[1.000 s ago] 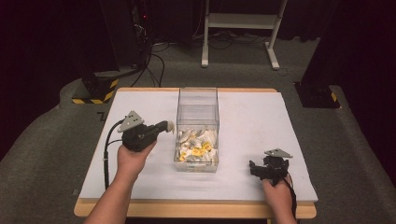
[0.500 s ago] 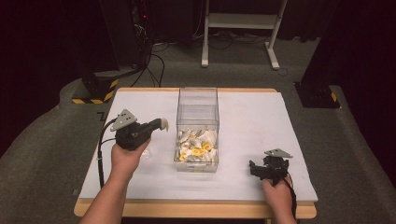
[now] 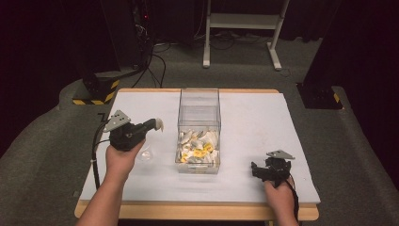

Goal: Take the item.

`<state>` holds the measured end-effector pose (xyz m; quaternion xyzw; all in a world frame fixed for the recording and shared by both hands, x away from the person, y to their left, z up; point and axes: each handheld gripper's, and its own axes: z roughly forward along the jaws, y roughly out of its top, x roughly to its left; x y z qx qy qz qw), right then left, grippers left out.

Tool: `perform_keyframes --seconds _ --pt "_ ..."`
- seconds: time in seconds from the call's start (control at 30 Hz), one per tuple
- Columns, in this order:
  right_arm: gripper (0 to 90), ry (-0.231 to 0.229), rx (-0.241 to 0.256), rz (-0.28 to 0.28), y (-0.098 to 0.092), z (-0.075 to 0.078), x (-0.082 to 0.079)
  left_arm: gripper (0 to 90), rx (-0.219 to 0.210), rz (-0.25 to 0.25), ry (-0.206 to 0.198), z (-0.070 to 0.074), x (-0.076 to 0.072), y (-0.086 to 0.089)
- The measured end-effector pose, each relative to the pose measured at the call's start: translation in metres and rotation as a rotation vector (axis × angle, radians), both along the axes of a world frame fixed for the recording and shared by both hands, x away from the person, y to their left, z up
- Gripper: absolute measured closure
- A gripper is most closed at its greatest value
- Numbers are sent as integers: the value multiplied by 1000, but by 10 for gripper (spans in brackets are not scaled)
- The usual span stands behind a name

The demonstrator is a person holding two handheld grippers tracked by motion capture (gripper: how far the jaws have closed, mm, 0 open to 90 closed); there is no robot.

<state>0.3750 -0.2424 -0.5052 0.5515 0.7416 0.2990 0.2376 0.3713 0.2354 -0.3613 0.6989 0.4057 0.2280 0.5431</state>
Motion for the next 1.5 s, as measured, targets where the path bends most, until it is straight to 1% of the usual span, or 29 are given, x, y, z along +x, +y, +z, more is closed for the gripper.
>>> perform_keyframes --seconds 0.2,0.27,0.37,0.4,0.5,0.57,0.7,0.73,0.9,0.93,1.07,1.13,1.17,1.2,1.23,1.3,1.33,1.37,1.4,1.43,1.47,1.5 --pt "90 -1 0 0 0 0 0 900 0 14 3 -3 -2 9" --pt "90 0 0 0 0 0 0 900 -6 22 6 -4 -2 13" --pt "89 -1 0 -1 0 0 0 900 -3 36 6 -6 -4 21" --pt "89 -1 0 -1 0 0 0 900 -3 36 6 -6 -4 21" --pt "90 0 -1 0 0 0 0 900 -8 51 13 -7 -7 28" --pt "90 -1 -1 1 0 0 0 900 0 58 12 -8 -8 31" --pt "90 -2 -2 2 0 0 0 900 2 78 16 -10 -11 40" --pt "90 -2 -2 2 0 0 0 900 2 78 16 -10 -11 40" --pt "90 -2 -2 1 0 0 0 900 5 92 40 -18 -12 47" --pt "90 -2 -2 1 0 0 0 900 10 96 43 -20 -12 49" --pt "90 -2 -2 2 0 0 0 900 7 105 66 -30 -13 54" --pt "90 -2 -2 1 0 0 0 900 8 101 81 -35 -13 55" --pt "90 -3 -1 1 0 0 0 900 10 101 95 -40 -13 56" --pt "90 -3 -1 1 0 0 0 900 10 101 95 -40 -13 56" --pt "90 -3 -1 1 0 0 0 900 14 101 103 -43 -13 56" --pt "90 -3 -1 1 0 0 0 897 15 101 127 -51 -12 57" --pt "90 -2 -1 1 0 0 0 884 11 99 133 -52 -12 57" --pt "90 -2 -1 1 0 0 0 800 8 97 138 -55 -11 57" --pt "90 -2 -1 1 0 0 0 737 8 97 138 -55 -11 57" --pt "90 -2 -1 1 0 0 0 737 12 106 136 -56 -12 57" --pt "90 -2 -2 1 0 0 0 676 16 111 132 -56 -13 58" --pt "90 -3 -2 1 0 0 0 640 14 116 132 -55 -13 58"
